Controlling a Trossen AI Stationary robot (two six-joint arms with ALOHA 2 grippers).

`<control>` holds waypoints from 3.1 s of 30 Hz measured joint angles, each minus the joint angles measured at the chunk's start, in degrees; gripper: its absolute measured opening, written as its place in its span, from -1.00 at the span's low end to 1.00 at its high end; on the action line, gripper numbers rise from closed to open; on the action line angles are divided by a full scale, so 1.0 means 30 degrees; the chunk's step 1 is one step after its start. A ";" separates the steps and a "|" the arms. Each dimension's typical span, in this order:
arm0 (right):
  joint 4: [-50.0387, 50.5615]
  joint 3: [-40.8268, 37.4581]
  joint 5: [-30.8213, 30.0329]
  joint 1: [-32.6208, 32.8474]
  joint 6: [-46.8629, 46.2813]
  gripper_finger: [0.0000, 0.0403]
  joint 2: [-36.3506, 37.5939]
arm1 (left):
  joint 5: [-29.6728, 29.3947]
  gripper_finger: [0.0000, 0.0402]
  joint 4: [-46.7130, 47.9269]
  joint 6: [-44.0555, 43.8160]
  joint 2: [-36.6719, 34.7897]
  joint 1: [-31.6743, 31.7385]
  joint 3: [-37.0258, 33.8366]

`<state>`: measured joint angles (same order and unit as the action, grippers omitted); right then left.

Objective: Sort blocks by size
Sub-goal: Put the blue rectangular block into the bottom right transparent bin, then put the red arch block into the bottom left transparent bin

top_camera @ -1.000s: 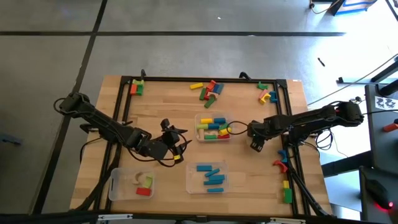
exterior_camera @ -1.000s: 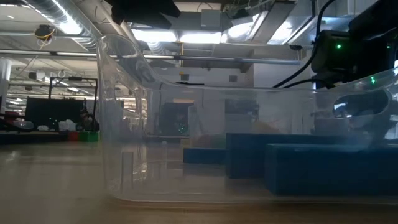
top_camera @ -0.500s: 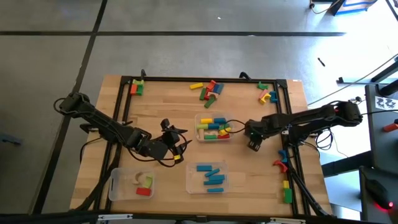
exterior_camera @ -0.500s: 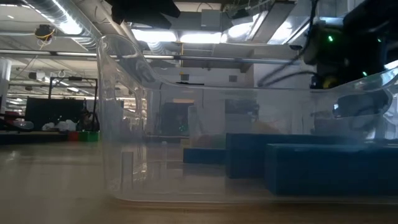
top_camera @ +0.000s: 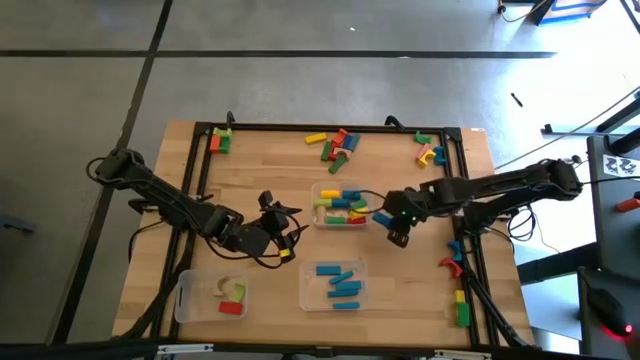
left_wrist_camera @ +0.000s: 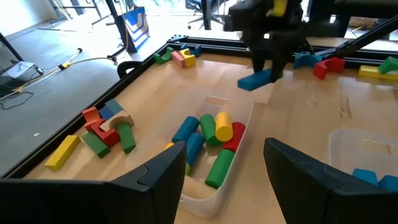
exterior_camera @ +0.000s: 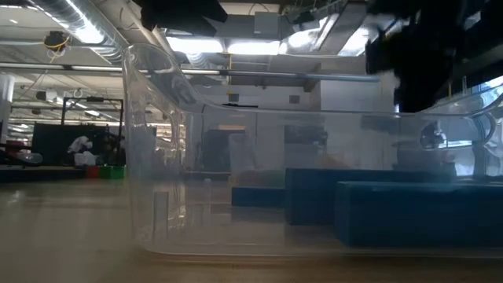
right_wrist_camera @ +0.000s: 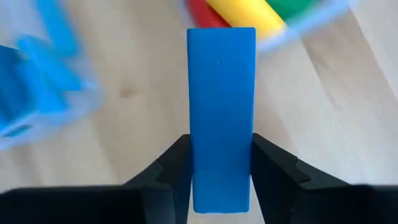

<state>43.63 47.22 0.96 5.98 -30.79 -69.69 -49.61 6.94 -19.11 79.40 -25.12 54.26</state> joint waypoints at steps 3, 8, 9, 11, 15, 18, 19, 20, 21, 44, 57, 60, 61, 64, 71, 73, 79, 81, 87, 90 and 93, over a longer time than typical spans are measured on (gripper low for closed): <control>-0.0226 0.0862 -0.0641 0.1196 -0.0009 -0.33 0.0006 | -0.0006 0.05 0.0000 0.0000 0.0000 0.0000 0.0000; -0.2232 0.1524 -0.1322 0.3096 -0.0105 -0.31 0.0013 | -0.0001 0.05 0.0000 0.0000 0.0000 0.0000 0.0000; -0.2976 0.1524 -0.1322 0.3465 -0.0102 -0.31 0.0013 | -0.0006 0.05 0.0000 0.0000 0.0000 0.0000 0.0000; -0.4544 0.1524 -0.1351 0.4200 -0.0066 -0.30 -0.0023 | -0.0006 0.05 0.0000 0.0000 0.0000 0.0000 0.0000; -0.7186 0.1538 -0.2031 0.5583 0.0517 -0.30 -0.0536 | -0.0006 0.05 -0.0005 0.0000 0.0007 0.0000 0.0000; -0.9200 0.1553 -0.2408 0.6407 0.0960 -0.30 -0.1285 | -0.0006 0.05 -0.0047 0.0000 0.0016 0.0000 0.0000; -0.9899 0.1546 -0.2528 0.6649 0.0964 -0.30 -0.1655 | -0.0006 0.05 -0.0051 -0.0026 0.0015 0.0000 0.0003; -1.0707 0.1546 -0.2577 0.6875 0.1010 -0.30 -0.2054 | -0.0006 0.05 -0.0026 -0.0068 0.0015 0.0000 0.0005; -1.1497 0.1553 -0.2611 0.7131 0.1164 -0.30 -0.2526 | -0.0006 0.05 0.0013 -0.0073 0.0022 0.0000 0.0000; -1.6100 0.1538 -0.0455 0.7767 0.1570 -0.17 -0.8241 | -0.0006 0.05 -0.0022 -0.0073 0.0022 0.0000 0.0000; -0.8217 0.3877 0.0052 0.8229 0.1155 0.26 -0.6426 | -0.0006 0.05 -0.0007 -0.0073 0.0022 0.0000 0.0000; -0.4615 0.5384 0.0006 0.8813 0.0331 0.26 -0.5909 | -0.0006 0.05 -0.0019 -0.0073 0.0022 0.0000 0.0000; -0.3507 0.5804 -0.0172 0.9029 0.0016 0.26 -0.5786 | -0.0006 0.05 -0.0022 -0.0104 0.0022 0.0000 0.0000; -0.0842 0.6762 -0.0982 0.9751 -0.1079 0.26 -0.5468 | -0.0006 0.05 -0.0022 -0.0146 0.0022 0.0000 0.0000; 0.2627 0.7032 -0.2013 1.1637 -0.5364 0.27 -0.4825 | -0.0001 0.05 -0.0029 -0.0320 0.0022 0.0000 0.0000; 0.3411 0.7032 -0.2431 1.2192 -0.6207 0.27 -0.4681 | 0.0002 0.05 -0.0029 -0.0418 0.0022 0.0000 0.0000; 0.7240 0.7027 -0.4203 1.3998 -0.9303 0.27 -0.4312 | 0.0002 0.05 -0.0022 -0.0459 0.0015 0.0000 0.0000; 0.8350 0.7017 -0.4380 1.4589 -1.0369 0.27 -0.4286 | 0.0002 0.05 -0.0015 -0.0488 0.0015 0.0000 0.0000; 0.8851 0.6263 -0.4210 1.6272 -1.2776 0.27 -0.4175 | 0.0002 0.05 -0.0022 -0.0495 0.0015 0.0000 0.0000; 0.8853 0.5291 -0.3523 1.6884 -1.4250 0.27 -0.3977 | 0.0002 0.05 -0.0019 -0.0495 0.0015 0.0000 0.0000; 0.8803 0.4132 -0.2716 1.7482 -1.5714 0.27 -0.3583 | 0.0002 0.05 -0.0022 -0.0495 0.0015 0.0000 0.0000</control>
<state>70.04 59.61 -7.19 58.42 -77.93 -80.43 -49.60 6.87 -20.60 79.44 -25.12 54.26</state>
